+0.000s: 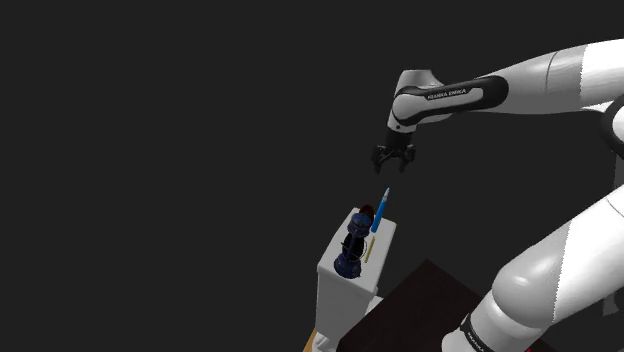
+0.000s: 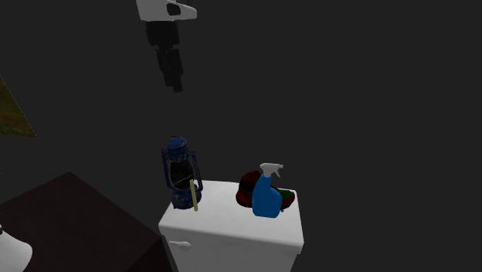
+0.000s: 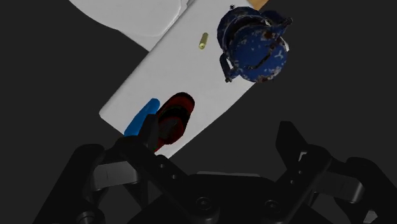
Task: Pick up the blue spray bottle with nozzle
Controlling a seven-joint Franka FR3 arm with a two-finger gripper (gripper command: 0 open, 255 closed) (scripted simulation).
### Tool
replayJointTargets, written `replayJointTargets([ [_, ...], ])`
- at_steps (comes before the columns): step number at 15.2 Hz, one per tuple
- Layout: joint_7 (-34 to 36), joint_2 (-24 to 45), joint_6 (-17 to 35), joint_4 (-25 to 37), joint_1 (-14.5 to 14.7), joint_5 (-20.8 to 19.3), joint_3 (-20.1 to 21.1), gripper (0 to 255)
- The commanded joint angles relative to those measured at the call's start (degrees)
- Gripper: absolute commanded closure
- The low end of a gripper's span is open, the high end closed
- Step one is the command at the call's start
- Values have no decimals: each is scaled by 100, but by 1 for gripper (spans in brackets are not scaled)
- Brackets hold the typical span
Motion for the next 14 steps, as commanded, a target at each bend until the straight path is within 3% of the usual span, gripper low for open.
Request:
replayJointTargets([
  [1,57,313,265,46,-85,23,-97,0],
  [14,175,2724,1225,1403,-667,613,-611,0],
])
